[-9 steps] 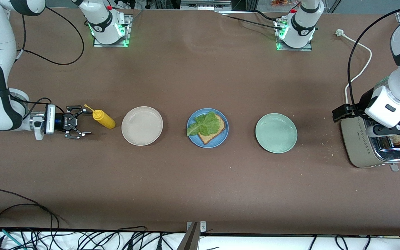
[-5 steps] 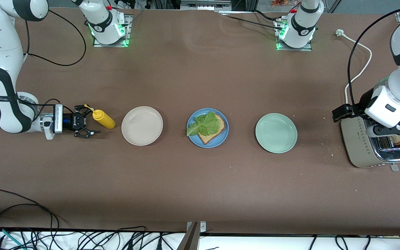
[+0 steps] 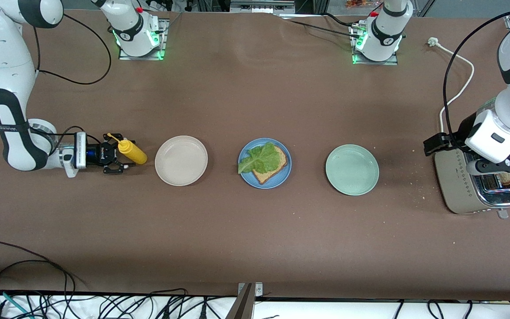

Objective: Make sandwich in blue plate with both arms
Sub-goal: 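Move the right gripper down beside the yellow squeeze bottle, then close the right gripper around the yellow squeeze bottle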

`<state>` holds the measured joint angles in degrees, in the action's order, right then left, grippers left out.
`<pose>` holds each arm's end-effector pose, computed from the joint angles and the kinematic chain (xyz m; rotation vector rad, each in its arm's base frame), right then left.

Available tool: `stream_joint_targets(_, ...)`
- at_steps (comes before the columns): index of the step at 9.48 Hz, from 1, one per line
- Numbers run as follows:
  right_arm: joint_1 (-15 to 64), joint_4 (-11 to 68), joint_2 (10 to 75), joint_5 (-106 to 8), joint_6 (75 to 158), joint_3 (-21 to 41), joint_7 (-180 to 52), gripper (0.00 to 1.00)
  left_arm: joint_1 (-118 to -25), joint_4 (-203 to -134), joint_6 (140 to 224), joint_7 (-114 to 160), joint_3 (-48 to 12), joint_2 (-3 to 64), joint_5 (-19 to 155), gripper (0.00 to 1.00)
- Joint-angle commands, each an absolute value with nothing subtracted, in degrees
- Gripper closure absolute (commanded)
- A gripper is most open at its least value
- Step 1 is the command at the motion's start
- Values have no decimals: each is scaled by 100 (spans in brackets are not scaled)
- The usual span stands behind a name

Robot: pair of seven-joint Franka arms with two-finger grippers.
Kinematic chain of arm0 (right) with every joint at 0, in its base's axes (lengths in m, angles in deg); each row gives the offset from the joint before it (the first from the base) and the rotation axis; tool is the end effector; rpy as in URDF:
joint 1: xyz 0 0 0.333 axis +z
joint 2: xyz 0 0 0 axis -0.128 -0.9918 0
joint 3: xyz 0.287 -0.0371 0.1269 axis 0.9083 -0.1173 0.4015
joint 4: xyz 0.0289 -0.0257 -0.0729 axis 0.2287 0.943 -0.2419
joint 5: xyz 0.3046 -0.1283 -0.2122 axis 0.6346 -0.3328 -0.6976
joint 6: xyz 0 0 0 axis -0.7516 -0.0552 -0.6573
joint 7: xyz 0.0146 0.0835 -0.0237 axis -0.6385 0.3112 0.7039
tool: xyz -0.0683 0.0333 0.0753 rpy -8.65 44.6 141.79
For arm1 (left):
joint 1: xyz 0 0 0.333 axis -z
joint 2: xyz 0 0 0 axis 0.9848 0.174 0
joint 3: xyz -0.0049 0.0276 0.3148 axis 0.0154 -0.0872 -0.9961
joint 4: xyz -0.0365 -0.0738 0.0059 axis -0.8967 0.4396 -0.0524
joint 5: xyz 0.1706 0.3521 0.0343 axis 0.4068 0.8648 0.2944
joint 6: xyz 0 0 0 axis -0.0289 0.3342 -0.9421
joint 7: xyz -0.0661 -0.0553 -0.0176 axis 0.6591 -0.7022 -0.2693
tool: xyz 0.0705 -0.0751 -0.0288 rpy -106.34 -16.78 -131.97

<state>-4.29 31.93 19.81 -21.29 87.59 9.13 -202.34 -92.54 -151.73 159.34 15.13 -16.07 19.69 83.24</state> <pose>0.5588 -0.0716 0.1051 -1.3664 -1.3187 -0.8787 0.6281 -0.0479 0.5453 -3.1091 -0.1792 0.0648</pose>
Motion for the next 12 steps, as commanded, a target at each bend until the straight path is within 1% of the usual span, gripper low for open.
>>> stream_joint_targets(1, -477, 3181, 1966, -1948, 8700, 1039, -20180, 83, -9255, -15058, 15808, 1616, -1594, 2002, 8499, 0)
stream_joint_targets(3, -434, 3164, 2053, -1957, 8709, 1022, -19524, 84, -9255, -15058, 15808, 1616, -1585, 2002, 8499, 0)
stream_joint_targets(4, -355, 3163, 2202, -1965, 8770, 987, -19094, 85, -9255, -15058, 15808, 1616, -1585, 2002, 8499, 0)
stream_joint_targets(5, -276, 3111, 2360, -2018, 8788, 899, -18672, 89, -9255, -15058, 15808, 1616, -1585, 2002, 8499, 0)
stream_joint_targets(6, -118, 3067, 2535, -2079, 8814, 759, -18311, 90, -9255, -15058, 15808, 1616, -1585, 2011, 8499, 0)
stream_joint_targets(7, 22, 3058, 2763, -2141, 8893, 627, -17846, 93, -9255, -15058, 15808, 1616, -1585, 2011, 8499, 0)
stream_joint_targets(8, 267, 3041, 3114, -2507, 9146, 452, -17224, 93, -9255, -15058, 15808, 1616, -1585, 2011, 8499, 0)
stream_joint_targets(10, 602, 2805, 3546, -3140, 9603, 442, -16029, 93, -9264, -15058, 15799, 1686, -1594, 2011, 8499, 0)
stream_joint_targets(11, 874, 2525, 3704, -3726, 9832, 450, -15256, 93, -9307, -15058, 15782, 1921, -1611, 2002, 8499, 0)
stream_joint_targets(12, 1216, 2165, 3749, -4219, 9956, 459, -14431, 93, -9543, -15049, 15712, 2246, -1611, 1985, 8499, 0)
